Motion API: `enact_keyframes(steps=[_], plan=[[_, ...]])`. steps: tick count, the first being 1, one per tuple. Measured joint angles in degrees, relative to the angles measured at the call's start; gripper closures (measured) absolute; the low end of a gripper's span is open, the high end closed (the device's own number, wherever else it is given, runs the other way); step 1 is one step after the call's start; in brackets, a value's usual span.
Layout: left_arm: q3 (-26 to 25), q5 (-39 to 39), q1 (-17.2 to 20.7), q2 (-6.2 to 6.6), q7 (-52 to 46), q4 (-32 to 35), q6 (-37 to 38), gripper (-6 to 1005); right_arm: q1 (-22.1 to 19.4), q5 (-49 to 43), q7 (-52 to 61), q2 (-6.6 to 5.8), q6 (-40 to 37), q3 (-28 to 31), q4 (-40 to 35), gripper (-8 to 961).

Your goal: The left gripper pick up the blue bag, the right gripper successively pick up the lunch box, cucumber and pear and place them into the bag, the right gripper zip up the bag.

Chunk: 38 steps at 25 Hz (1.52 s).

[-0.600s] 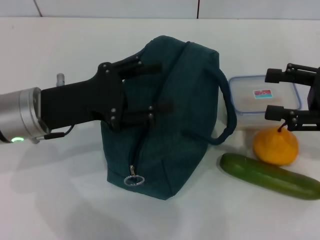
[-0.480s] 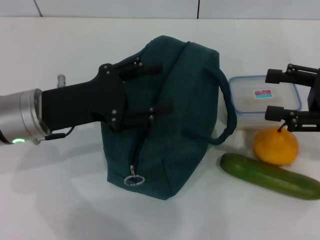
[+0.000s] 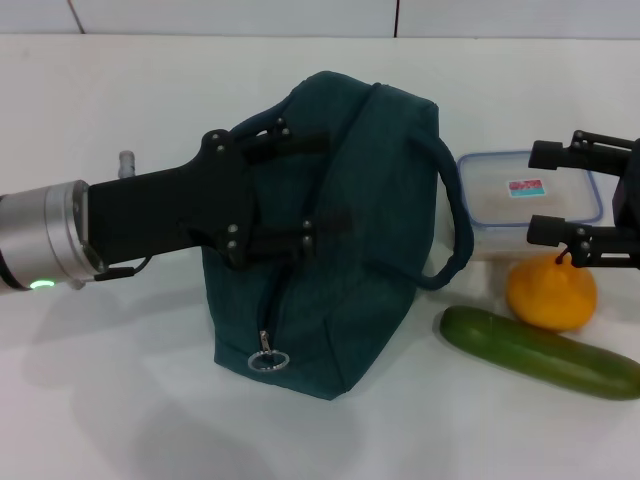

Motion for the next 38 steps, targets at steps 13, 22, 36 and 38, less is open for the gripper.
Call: enact_keyframes(steps=[13,22,36,38], plan=[[-0.21,-1.91,-0.17,-0.03,-14.64,10.39,-4.24,255,-0.07,-0.05,-0.02,0.42,-0.03,1.61,0.01,169],[3.55,4.13,0.70,-0.02,-35.86,27.20,-8.26,275,-0.14,0.18,-0.07,0.56,-0.02,1.63,-0.05,169],[8.57,11.05,-0.22,0.21,-41.63,26.85,-17.44,315,0.04,0.21,-0.81,2.08,-0.02,1.58,-0.14,170],[8.56,10.89,-0.16,0.20,-40.89,26.85,-17.66,322,0.01,0.22,-0.81,2.14,-0.02,1.58,-0.14,170]])
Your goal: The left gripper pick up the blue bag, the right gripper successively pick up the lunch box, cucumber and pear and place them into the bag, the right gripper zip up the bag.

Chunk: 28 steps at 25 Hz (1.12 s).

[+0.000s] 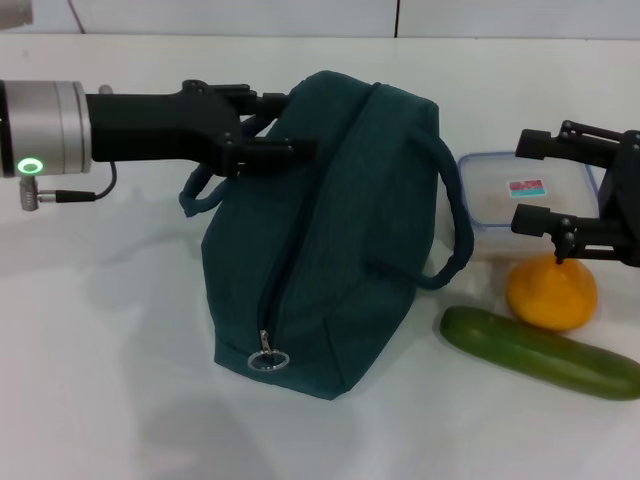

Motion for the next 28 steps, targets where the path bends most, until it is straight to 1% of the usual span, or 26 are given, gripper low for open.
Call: enact_keyframes(steps=[8,21,26,28], plan=[[-1.04,-1.28,0.58,0.08,1.31,-1.18,-2.21,347,-0.17,0.05,0.00,0.83,-0.01,0.51,0.00,170],[-1.02,-0.67,0.17,0.43,1.91,-2.14,-2.43,388,-1.02,0.10,-0.26,2.48,2.15,0.80,0.47,170],[-0.70,-0.61,0.11,0.51,1.95,-2.14,-2.43,404,-1.93,0.11,-0.63,3.52,4.24,1.81,0.77,170],[-0.70,-0.61,0.08,0.51,2.21,-2.14,-2.42,500,-2.50,0.19,-0.74,4.48,6.28,3.07,1.09,170]])
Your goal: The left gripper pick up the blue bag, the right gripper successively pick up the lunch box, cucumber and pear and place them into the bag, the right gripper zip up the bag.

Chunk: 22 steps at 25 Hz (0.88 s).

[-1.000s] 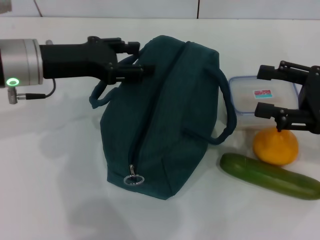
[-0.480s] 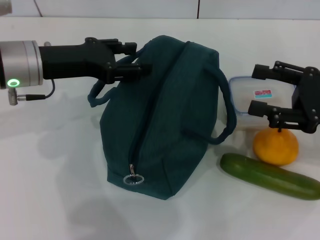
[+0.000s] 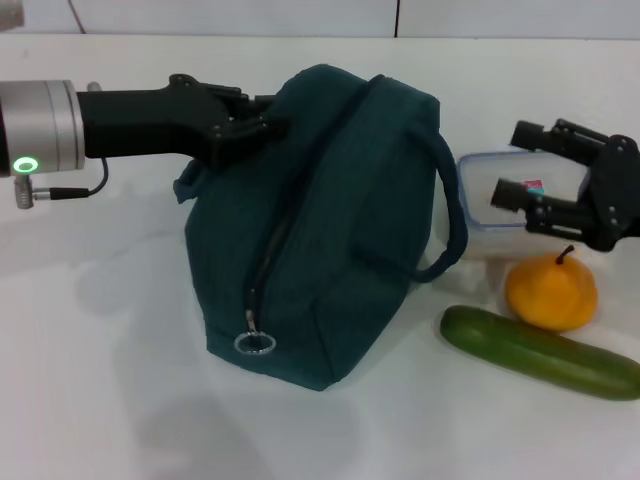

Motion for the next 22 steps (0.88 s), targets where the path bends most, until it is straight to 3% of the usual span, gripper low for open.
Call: enact_keyframes(steps=[4,9,12,16,22], plan=[[0.00,-0.08,-0.27,-0.16,0.93,0.00,0.00,680,0.61,4.34,-2.23,1.20,2.41,4.88,7.51,170],[-0.10,-0.13,-0.94,-0.45,1.79,-0.64,-0.04,867,3.26,26.50,-6.31,1.55,2.27,6.37,26.85,170],[-0.06,-0.09,-1.60,-0.46,2.15,-1.35,-0.07,949,3.54,34.97,-5.15,1.71,2.05,6.43,32.79,170],[-0.07,-0.14,-2.14,-0.48,2.17,-1.44,-0.10,949,3.65,42.09,1.02,1.72,6.35,6.55,35.88,169],[0.04,-0.05,-2.93,-0.66,2.19,-2.53,-0.10,949,3.71,43.72,13.80,1.79,19.73,6.59,35.73,169]])
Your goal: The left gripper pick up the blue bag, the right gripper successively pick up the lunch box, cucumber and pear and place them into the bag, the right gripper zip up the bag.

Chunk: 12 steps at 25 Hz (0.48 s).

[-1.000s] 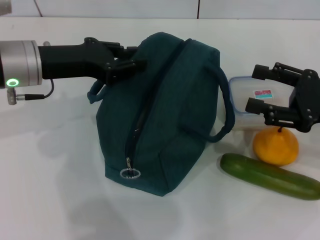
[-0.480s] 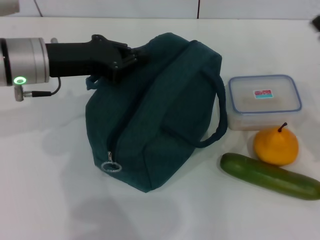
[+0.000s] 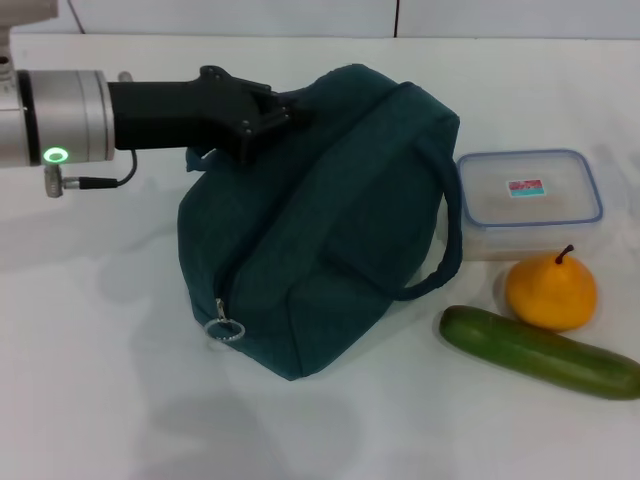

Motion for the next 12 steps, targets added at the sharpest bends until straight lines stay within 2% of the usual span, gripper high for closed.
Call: enact_keyframes(steps=[3,12], plan=[[0.01,-0.06,-0.20,0.00,-0.02,-0.49,-0.01,949,0.60,-0.37,3.05,0.02,3.39,-0.36,0.07,169],[0.01,-0.95,-0.91,-0.03,-1.25,-0.48,-0.08,949,1.97,-3.90,8.68,0.01,4.26,-0.71,2.65,169]])
